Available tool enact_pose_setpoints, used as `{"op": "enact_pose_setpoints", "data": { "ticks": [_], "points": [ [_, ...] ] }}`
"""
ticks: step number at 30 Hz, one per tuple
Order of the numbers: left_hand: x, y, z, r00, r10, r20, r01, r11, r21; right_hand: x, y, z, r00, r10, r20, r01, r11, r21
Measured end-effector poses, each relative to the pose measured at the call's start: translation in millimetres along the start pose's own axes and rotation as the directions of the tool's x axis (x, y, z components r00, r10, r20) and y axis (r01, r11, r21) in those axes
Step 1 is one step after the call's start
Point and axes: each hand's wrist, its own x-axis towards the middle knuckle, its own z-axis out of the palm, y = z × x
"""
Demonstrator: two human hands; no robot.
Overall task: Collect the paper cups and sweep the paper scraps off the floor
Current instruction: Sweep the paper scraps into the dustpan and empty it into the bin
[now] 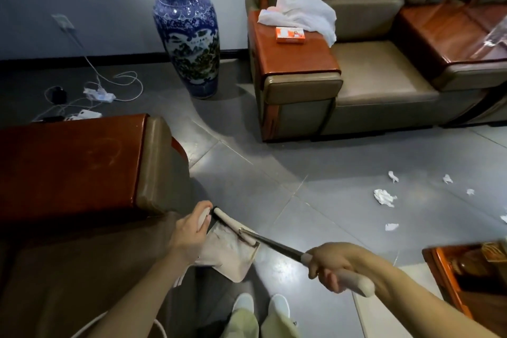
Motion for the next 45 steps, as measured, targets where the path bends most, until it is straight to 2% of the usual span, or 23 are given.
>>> {"op": "enact_pose_setpoints", "data": {
  "ticks": [4,9,14,18,22,26,30,35,39,42,45],
  "points": [
    [6,-10,-10,0.998,0.041,0.050,-0.042,0.999,0.016,-20,11,-5,0.999,0.033,0.041,-0.039,0.989,0.145],
    [18,-13,-26,0.965,0.148,0.214,-0.180,0.975,0.134,-29,30,3,0.998,-0.046,-0.042,0.057,0.948,0.313],
    [25,-1,-47,0.904,0.193,0.382,-0.298,0.924,0.238,-27,43,2,0.994,-0.049,-0.098,0.089,0.878,0.469],
    [29,8,-64,0.857,0.233,0.460,-0.383,0.884,0.266,-20,56,7,0.988,-0.045,-0.145,0.114,0.852,0.510],
    [30,10,-79,0.815,0.272,0.512,-0.453,0.849,0.271,-17,71,32,0.984,0.000,-0.178,0.103,0.816,0.569],
    [31,-3,-92,0.730,0.298,0.615,-0.550,0.790,0.269,-10,74,70,0.976,0.018,-0.215,0.124,0.769,0.627],
    [33,-29,-89,0.674,0.365,0.642,-0.608,0.768,0.201,-3,65,118,0.983,0.045,-0.179,0.100,0.686,0.720],
    [37,-54,-65,0.572,0.405,0.713,-0.682,0.718,0.140,18,50,181,0.989,0.015,-0.149,0.108,0.612,0.783],
    [50,-59,-60,0.578,0.460,0.674,-0.696,0.709,0.112,33,29,240,0.995,-0.016,-0.100,0.088,0.615,0.784],
    [54,-62,-59,0.563,0.502,0.657,-0.719,0.690,0.089,28,22,255,0.999,-0.049,0.008,0.018,0.516,0.857],
    [57,-62,-59,0.559,0.520,0.645,-0.720,0.691,0.067,6,29,232,0.994,-0.096,0.056,-0.008,0.448,0.894]
  ]
}}
